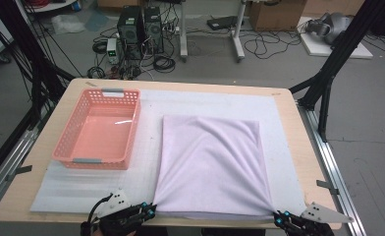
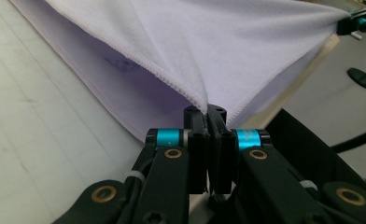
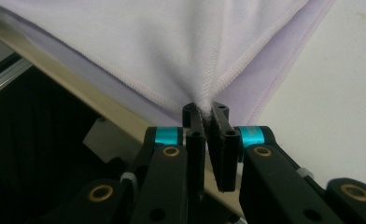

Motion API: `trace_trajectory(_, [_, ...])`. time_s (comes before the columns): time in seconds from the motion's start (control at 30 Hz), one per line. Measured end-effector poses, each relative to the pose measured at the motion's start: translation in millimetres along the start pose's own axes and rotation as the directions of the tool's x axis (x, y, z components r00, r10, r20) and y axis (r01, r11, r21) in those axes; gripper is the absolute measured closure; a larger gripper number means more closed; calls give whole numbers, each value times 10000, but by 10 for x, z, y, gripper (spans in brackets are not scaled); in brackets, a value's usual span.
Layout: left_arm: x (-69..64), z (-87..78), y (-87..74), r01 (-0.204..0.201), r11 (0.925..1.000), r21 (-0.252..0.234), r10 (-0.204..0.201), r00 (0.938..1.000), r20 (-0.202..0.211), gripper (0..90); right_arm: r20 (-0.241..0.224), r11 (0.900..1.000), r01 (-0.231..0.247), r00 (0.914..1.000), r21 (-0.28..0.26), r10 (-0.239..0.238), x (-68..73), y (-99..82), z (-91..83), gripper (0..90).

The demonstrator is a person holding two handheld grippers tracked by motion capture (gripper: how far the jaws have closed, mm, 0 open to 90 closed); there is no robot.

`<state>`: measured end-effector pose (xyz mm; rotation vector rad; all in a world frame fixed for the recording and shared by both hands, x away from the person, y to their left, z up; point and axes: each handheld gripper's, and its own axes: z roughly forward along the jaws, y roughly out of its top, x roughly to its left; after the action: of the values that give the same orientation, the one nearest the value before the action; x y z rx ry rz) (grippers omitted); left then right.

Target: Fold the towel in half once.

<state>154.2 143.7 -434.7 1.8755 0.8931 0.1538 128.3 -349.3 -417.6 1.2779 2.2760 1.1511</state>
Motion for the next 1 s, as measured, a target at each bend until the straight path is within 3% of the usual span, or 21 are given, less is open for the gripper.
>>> trace_trajectory(0.1, [-4,-13,-45,-53,9997,245,56,9999,-143,864,-82,9997,-28,10000,237,30,39,-37,-12,838])
trace_trajectory(0.13, [14,3,-41,16,9996,278,-6,9994,-342,803,-43,9992,17,10000,398,-16,34,-46,14,756])
trace_trajectory(0.17, [35,19,-27,206,9993,305,-190,9984,-531,657,205,9987,-85,9998,507,74,31,-51,39,661])
trace_trajectory(0.2, [57,24,-11,326,9993,167,-317,9981,-520,562,368,9989,-210,9991,428,194,11,-53,56,638])
trace_trajectory(0.3, [131,19,78,367,9985,-402,-392,9972,-639,495,709,9990,-422,9966,136,411,-63,-13,59,596])
trace_trajectory(0.47, [314,118,260,473,9962,-737,-546,9935,-999,514,1031,9977,-593,9927,-333,624,-199,132,154,596])
trace_trajectory(0.57, [388,211,351,554,9951,-815,-646,9912,-1153,542,991,9968,-688,9924,-416,727,-267,203,251,598])
trace_trajectory(0.77, [530,472,508,437,9983,-377,-489,9874,-1508,592,1021,9978,-530,9931,-406,569,-361,319,403,599])
trace_trajectory(0.83, [582,572,554,376,9991,-201,-405,9842,-1726,598,996,9970,-617,9928,-476,662,-399,365,450,597])
trace_trajectory(0.93, [660,709,617,442,9990,-11,-434,9745,-2200,608,965,9964,-643,9929,-554,694,-470,436,522,594])
trace_trajectory(1.0, [698,793,659,402,9992,84,-372,9730,-2276,610,989,9958,-667,9925,-620,726,-520,482,577,592])
